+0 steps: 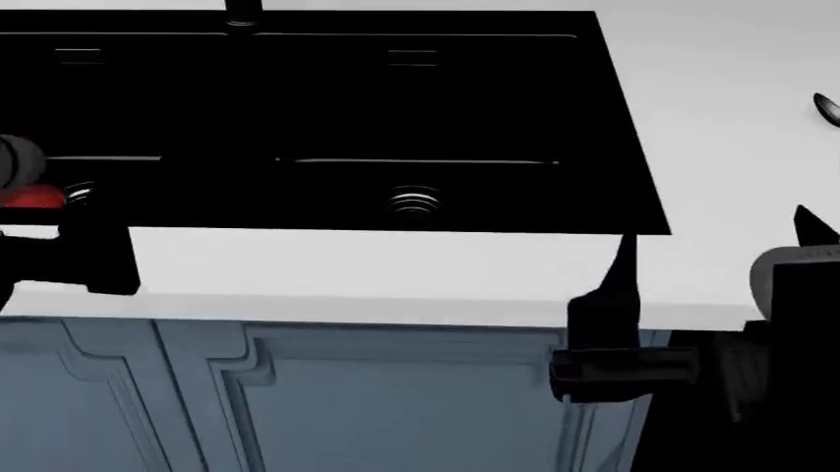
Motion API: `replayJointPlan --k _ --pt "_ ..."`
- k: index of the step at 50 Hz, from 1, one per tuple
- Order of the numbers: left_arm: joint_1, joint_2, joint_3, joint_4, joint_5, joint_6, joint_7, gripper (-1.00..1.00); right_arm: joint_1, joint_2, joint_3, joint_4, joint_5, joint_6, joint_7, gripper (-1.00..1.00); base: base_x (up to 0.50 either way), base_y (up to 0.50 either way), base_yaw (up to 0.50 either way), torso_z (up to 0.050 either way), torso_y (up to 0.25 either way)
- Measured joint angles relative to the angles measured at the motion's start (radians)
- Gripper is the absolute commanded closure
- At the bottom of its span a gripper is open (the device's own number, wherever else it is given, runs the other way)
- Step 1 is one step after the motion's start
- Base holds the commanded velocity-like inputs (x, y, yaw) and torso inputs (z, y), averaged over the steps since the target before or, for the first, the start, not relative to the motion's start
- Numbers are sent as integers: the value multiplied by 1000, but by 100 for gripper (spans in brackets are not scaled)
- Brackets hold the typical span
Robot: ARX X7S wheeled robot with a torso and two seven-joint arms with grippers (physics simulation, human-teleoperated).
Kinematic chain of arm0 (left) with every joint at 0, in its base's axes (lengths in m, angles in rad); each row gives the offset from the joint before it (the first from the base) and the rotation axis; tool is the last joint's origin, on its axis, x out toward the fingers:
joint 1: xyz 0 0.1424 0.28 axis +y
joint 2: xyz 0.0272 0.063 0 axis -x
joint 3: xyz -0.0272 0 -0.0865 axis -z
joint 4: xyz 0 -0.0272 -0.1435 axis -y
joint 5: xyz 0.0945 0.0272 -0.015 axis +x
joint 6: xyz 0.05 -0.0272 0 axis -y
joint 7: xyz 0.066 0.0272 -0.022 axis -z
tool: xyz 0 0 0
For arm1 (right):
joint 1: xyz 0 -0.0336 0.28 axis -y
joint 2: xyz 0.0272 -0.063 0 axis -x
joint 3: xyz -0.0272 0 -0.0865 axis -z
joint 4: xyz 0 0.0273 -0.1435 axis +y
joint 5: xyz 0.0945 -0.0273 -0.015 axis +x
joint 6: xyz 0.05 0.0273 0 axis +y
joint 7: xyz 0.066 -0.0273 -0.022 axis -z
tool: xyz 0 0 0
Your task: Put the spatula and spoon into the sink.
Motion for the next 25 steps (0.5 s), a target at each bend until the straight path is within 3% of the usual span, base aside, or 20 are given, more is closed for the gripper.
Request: replayJointPlan --k 10,25 --pt "-130 -47 -40 -31 -3 -100 -18 -100 148 124 58 89 438 48 320 -100 0 0 0 0 0" --pt "-200 -134 -85 -69 0 -140 -64 -100 238 214 54 160 665 36 537 -100 0 0 0 0 0"
